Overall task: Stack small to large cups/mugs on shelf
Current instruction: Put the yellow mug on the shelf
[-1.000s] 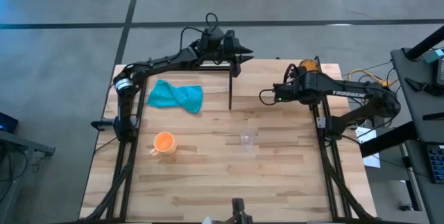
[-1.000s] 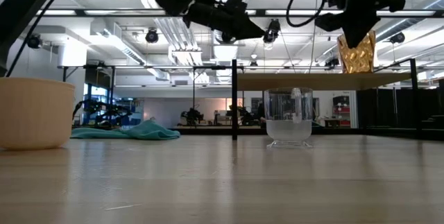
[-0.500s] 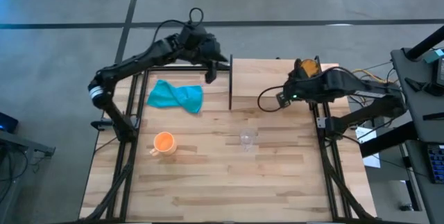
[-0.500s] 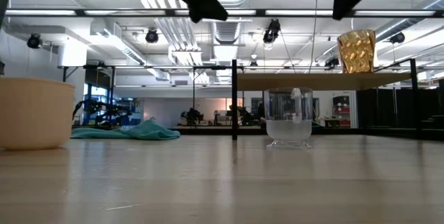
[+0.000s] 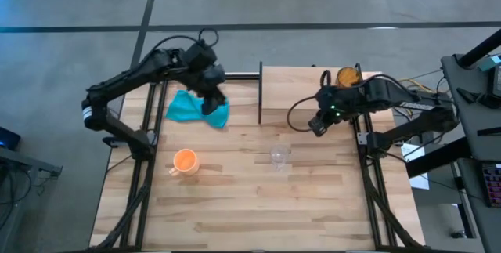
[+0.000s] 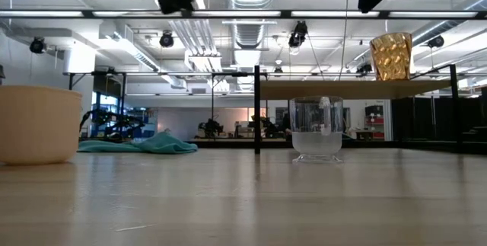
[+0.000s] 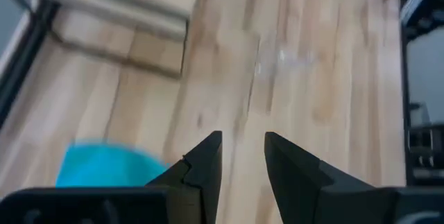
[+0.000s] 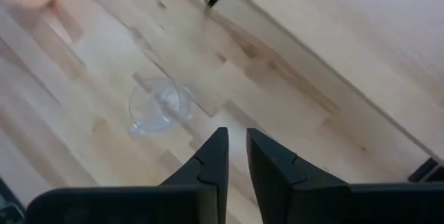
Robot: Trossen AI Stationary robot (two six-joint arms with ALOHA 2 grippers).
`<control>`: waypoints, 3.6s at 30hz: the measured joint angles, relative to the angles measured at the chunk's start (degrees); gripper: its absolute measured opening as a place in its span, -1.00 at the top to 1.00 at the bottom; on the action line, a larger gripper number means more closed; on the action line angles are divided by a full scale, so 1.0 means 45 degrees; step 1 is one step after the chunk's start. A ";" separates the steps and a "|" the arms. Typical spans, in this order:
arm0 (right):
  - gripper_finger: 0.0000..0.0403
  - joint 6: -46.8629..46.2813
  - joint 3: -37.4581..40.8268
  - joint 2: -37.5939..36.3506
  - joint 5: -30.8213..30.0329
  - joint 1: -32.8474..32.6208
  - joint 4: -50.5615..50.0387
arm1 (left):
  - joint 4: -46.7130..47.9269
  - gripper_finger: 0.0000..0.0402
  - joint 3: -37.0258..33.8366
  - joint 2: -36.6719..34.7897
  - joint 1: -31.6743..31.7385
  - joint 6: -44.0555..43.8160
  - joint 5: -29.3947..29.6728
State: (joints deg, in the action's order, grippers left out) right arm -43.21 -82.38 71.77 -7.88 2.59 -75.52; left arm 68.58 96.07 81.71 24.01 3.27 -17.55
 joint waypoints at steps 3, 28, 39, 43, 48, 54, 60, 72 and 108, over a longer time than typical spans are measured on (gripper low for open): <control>0.69 0.0259 0.0082 0.0483 0.0522 0.0000 0.0013 | 0.1359 0.52 0.0000 -0.0457 -0.0368 -0.0759 0.0498; 0.62 0.0849 0.0119 0.3459 0.1149 -0.2303 0.2562 | 0.4060 0.52 -0.6784 -0.2198 -0.4659 -0.3665 0.3314; 0.62 0.1580 0.0119 0.3249 0.1074 -0.2351 0.2581 | 0.1407 0.52 -0.8310 -0.2367 -0.4706 -0.1848 0.3349; 0.60 0.1614 0.0119 0.3249 0.1072 -0.2351 0.2581 | 0.1422 0.52 -0.8359 -0.2359 -0.4711 0.0642 0.4100; 0.63 0.1614 0.0119 0.3244 0.1072 -0.2351 0.2588 | 0.1111 0.52 -0.8369 -0.2359 -0.4694 0.2142 0.4781; 0.63 0.1561 0.0119 0.3244 0.1073 -0.2351 0.2615 | 0.0252 0.52 -0.8383 -0.2359 -0.4706 0.4136 0.3797; 0.61 0.1376 0.0119 0.3239 0.1072 -0.2350 0.2659 | 0.0181 0.52 -0.8471 -0.2359 -0.4706 0.5689 0.3286; 0.63 0.1371 0.0119 0.3239 0.1063 -0.2322 0.3461 | -0.0991 0.52 -0.8529 -0.1897 -0.5002 0.6419 0.2164; 0.61 0.1279 0.0119 0.3239 0.1063 -0.2327 0.3887 | -0.0141 0.79 -0.8539 -0.1139 -0.5109 0.6694 0.2334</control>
State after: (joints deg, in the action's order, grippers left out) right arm -37.45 -81.84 86.35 -3.09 -7.88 -58.02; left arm 67.94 57.65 76.58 1.02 33.39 -7.05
